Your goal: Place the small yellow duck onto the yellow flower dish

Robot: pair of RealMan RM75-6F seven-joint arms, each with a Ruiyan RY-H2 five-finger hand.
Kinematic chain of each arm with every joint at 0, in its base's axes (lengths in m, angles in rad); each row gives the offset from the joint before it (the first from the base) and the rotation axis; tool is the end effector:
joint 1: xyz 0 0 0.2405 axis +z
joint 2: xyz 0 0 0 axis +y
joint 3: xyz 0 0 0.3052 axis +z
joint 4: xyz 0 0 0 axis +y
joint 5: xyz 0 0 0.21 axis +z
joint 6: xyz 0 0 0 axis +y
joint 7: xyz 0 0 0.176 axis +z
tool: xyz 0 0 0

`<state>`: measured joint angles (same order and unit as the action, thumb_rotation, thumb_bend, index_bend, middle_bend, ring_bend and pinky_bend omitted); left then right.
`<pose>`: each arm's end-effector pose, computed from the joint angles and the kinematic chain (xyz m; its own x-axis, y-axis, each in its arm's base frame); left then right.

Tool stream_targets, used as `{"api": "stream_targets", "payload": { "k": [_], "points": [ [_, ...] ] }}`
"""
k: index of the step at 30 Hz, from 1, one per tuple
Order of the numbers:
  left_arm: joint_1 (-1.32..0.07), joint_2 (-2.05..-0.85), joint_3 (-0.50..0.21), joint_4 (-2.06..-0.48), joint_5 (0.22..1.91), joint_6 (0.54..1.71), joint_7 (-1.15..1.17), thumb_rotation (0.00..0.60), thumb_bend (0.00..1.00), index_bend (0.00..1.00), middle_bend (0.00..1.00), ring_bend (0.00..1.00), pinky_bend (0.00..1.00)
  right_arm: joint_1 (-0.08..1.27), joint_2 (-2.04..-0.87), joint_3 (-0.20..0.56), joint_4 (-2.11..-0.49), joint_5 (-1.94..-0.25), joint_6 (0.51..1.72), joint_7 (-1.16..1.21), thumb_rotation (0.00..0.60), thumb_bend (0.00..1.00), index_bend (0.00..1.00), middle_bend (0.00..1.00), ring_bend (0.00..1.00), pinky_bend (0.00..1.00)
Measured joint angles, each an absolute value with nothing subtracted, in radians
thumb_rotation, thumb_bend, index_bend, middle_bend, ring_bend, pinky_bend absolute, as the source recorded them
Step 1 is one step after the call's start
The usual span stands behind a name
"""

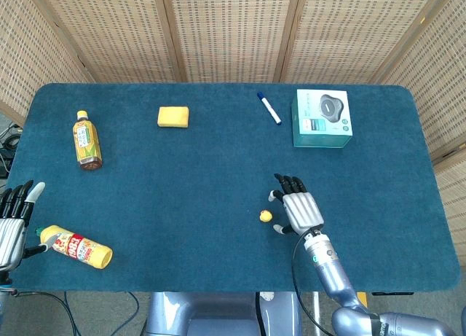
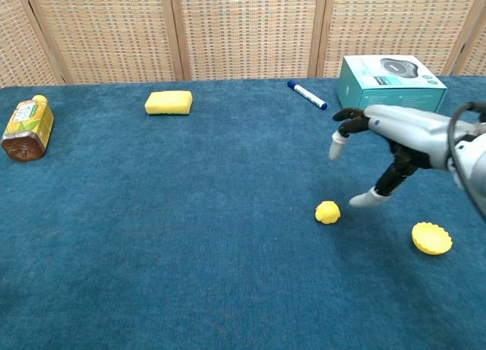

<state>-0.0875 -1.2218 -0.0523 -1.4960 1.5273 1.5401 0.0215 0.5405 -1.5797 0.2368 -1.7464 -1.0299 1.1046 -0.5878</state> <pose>-0.3613 0.2191 0.1606 0.4260 -0.0579 0.9029 0.9032 -0.0313 -0.4281 -0.1813 -0.3433 -0.0213 0.3294 -0.2758 0.9030 -0.9355 -0.2247 0.2726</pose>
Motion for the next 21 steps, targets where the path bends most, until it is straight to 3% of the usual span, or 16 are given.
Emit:
{"api": "stream_targets", "payload": {
  "k": [21],
  "points": [
    [-0.090,-1.222,-0.046,-1.498,1.535,1.534,0.020,0.600,0.09,0.00,0.00,0.00,0.00,0.605,-1.702,0.206,-1.617,-0.922,1.100,-0.642,0.600,0.23,0.40,0.05,0.00,0.04]
  ]
}}
